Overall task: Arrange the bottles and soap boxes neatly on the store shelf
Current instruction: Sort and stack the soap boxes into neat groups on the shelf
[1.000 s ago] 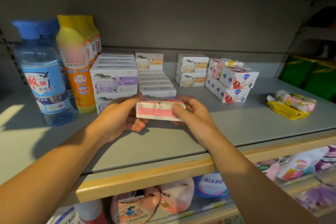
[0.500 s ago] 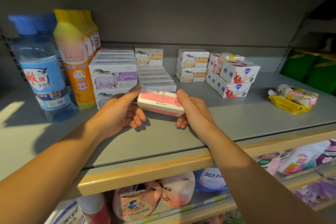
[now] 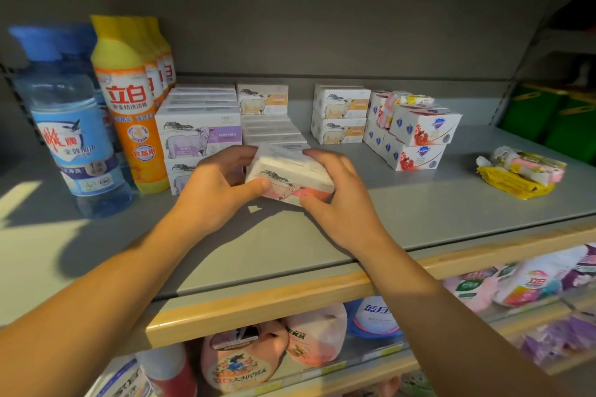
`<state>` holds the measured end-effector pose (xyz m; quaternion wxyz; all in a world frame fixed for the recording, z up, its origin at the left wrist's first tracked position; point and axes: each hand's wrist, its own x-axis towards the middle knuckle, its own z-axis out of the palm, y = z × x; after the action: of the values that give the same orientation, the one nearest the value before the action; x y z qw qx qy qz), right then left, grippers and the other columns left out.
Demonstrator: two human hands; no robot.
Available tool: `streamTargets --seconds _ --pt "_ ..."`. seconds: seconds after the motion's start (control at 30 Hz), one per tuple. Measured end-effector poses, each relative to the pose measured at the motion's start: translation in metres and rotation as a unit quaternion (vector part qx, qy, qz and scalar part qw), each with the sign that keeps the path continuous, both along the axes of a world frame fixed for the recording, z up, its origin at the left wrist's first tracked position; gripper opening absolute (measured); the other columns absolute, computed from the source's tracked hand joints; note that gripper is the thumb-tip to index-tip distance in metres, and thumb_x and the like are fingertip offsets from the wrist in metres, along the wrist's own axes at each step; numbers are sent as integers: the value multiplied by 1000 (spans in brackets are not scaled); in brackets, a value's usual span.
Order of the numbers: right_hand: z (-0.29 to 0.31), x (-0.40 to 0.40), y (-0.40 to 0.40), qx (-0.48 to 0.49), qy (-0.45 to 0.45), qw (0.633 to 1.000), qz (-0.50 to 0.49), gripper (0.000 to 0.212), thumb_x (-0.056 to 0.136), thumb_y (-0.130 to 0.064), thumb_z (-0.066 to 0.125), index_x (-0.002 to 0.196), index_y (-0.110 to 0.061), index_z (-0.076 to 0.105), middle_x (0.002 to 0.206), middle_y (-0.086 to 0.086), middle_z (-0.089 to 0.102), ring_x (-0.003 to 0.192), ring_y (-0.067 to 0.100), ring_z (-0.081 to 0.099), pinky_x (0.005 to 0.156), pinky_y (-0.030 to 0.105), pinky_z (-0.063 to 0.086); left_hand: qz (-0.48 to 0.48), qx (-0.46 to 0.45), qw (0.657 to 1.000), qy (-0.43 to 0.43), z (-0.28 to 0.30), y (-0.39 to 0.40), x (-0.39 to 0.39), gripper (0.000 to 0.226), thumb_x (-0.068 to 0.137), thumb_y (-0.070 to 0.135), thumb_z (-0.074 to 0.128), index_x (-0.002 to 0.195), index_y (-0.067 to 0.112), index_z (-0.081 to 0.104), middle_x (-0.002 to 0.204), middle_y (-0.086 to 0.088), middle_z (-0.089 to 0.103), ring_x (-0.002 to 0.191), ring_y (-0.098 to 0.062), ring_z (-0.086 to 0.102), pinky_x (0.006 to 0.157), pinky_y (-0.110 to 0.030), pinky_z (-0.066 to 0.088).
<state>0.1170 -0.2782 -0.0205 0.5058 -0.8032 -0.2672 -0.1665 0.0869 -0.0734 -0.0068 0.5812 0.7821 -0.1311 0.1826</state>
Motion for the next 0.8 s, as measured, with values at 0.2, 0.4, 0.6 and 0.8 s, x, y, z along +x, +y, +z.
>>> streamTargets --seconds 0.2,0.4,0.6,0.8 --pt "10 -1 -9 -37 -54 997 -28 56 81 -8 73 131 -26 57 115 -9 47 104 -3 46 84 0 36 -15 -14 1000 -16 -1 0 1 38 78 16 77 109 35 65 107 15 73 96 -6 70 74 -20 58" --pt "48 33 -20 -53 -80 990 -105 54 80 -8 74 131 -20 58 117 -3 42 102 1 41 86 -2 30 95 158 982 27 -11 -1 6 13 84 32 74 95 27 70 98 12 72 85 -6 69 80 -31 57" --pt "78 97 7 -126 -67 985 -94 54 84 -11 73 135 -17 55 120 1 41 109 10 45 93 4 25 38 372 927 17 -17 -6 1 38 81 51 69 112 30 71 110 11 71 106 -8 62 93 -30 48" --pt "83 156 47 -166 -44 983 -63 55 85 -12 73 135 -25 55 124 3 43 122 21 46 100 16 30 20 405 914 -5 -17 -7 2 51 81 55 58 124 29 66 119 10 68 114 -11 56 98 -28 44"
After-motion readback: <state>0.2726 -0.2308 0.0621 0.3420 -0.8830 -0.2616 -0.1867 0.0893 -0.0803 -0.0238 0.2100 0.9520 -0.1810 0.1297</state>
